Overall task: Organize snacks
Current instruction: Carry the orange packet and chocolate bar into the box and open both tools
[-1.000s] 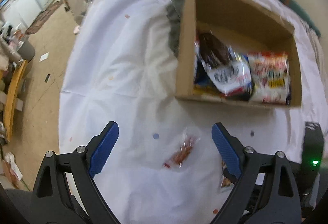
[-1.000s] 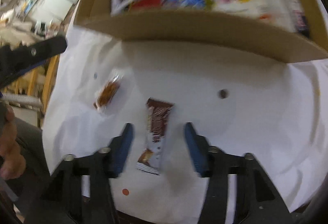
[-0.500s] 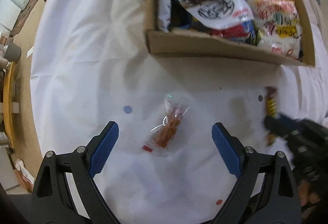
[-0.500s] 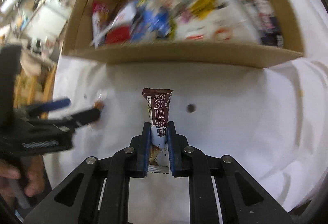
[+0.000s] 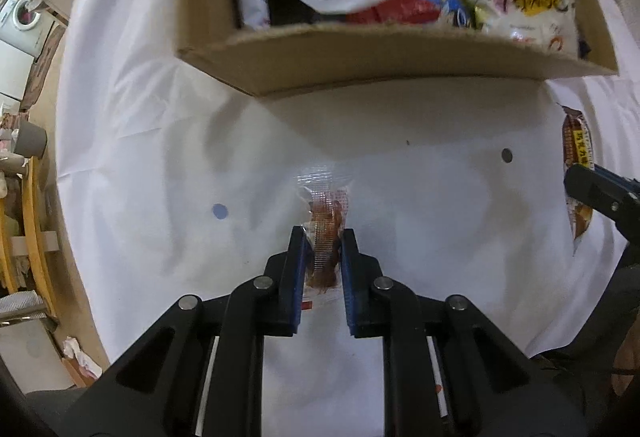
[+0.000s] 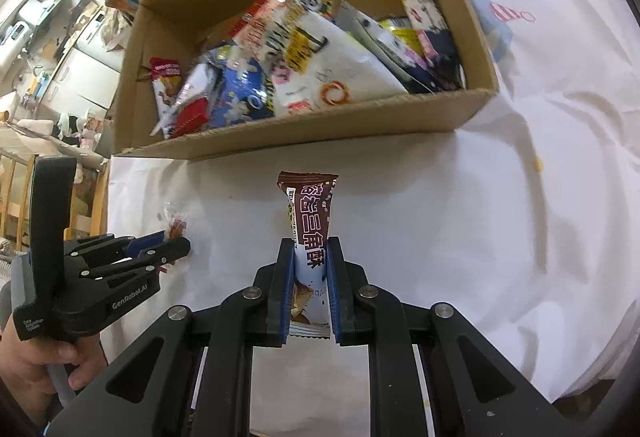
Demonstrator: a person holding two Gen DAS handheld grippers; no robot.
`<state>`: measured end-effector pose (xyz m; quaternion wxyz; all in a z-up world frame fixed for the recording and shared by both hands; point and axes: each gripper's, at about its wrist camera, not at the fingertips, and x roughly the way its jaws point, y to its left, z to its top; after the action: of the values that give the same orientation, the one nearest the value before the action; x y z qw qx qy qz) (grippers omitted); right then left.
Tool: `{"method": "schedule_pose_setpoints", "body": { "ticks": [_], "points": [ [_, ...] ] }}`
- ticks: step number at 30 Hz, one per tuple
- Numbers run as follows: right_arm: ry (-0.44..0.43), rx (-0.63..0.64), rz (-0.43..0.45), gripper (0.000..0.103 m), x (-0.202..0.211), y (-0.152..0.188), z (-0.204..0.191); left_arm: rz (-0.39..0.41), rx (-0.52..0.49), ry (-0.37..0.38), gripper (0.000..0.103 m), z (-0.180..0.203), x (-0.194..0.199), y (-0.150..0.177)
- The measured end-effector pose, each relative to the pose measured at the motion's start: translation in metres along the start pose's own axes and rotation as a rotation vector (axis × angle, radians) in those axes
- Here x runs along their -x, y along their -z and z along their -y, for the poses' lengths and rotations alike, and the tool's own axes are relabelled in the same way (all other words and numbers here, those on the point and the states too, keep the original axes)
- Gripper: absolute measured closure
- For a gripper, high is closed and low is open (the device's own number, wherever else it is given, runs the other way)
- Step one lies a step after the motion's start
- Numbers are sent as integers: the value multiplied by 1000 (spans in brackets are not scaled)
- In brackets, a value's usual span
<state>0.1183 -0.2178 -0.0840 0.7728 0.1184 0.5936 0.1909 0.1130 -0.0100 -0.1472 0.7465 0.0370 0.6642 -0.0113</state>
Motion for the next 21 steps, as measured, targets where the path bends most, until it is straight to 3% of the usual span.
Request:
{"method": "schedule_pose_setpoints", "body": {
  "ticks": [4,12,15,19,21],
  "points": [
    [-14,14,11,87,4,-2,-6,38,64,16,90,-17,21,9],
    [-82,29,57,87,13,-10,-21,254,142,-19,89,-27,97,19],
    [-123,33,104,87,27,-14,-26,296,169,4,89,-34,115,15],
    [-167,47,261,87,65,-24,-28,355,170,17,89,-33,140,0],
    [-170,48,285,87,72,-26,-26,383,164,10,89,-35,149,-4]
  ]
}}
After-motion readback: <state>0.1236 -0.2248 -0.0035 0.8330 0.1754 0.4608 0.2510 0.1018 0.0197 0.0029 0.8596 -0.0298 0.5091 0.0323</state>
